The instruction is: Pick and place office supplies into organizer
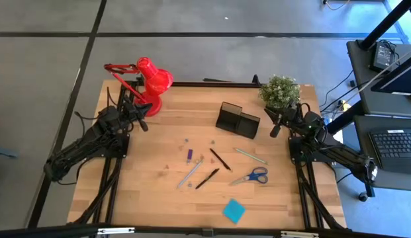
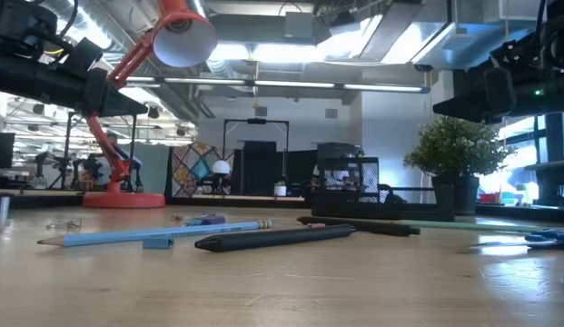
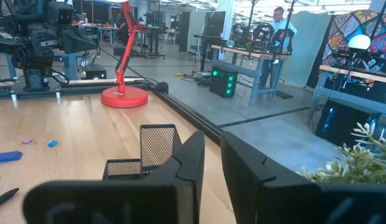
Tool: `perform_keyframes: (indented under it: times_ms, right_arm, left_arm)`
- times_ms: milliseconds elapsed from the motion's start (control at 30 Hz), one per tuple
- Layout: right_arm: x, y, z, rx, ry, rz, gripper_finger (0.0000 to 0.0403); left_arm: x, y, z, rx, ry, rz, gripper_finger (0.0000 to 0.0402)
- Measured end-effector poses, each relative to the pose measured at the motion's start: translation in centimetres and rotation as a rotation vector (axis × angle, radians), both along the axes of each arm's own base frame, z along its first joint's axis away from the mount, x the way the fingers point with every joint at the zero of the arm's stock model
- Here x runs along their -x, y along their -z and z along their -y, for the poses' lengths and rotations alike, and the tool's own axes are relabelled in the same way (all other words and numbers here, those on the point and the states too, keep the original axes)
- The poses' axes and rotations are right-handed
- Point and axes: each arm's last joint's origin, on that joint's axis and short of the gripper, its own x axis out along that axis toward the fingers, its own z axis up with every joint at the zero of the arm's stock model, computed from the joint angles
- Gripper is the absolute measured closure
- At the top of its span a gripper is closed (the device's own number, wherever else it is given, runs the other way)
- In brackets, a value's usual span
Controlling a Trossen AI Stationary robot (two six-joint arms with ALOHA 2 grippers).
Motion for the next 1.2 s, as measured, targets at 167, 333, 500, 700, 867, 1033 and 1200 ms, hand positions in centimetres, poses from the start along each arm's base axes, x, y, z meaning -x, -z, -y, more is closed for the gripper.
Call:
perform_keyframes:
  times_ms: [167,333,500,700,867,1033,1200]
  right_arm:
    - [0.00,0.00,0.00,0.000,0.000,0.000,0.0343]
    - [0.00,-0.01,0.00,0.001,0.000,0.000,0.0343]
    - [0.00,0.00,0.00,0.000,0.000,0.000,0.0343]
    - [0.00,-0.01,0.00,0.000,0.000,0.001,0.0343]
    - [0.00,-0.01,0.00,0.000,0.000,0.000,0.0343]
    - [0.01,-0.08,0.00,0.008,0.000,0.004,0.0343]
    - [0.01,-0.17,0.00,-0.016,-0.001,0.031,0.0343]
  left_arm:
    - [0.00,-0.01,0.00,0.000,0.000,0.000,0.0398]
    - [0.00,0.00,0.00,0.000,0.000,0.000,0.0398]
    - [0.00,0.00,0.00,0.000,0.000,0.000,0.0398]
    - [0.00,0.00,0.00,0.000,0.000,0.000,0.0398]
    - [0.00,-0.01,0.00,0.000,0.000,0.000,0.0398]
    - [0.00,-0.01,0.00,0.000,0.000,0.000,0.0398]
    - [0.00,-0.01,0.00,0.000,0.000,0.000,0.0398]
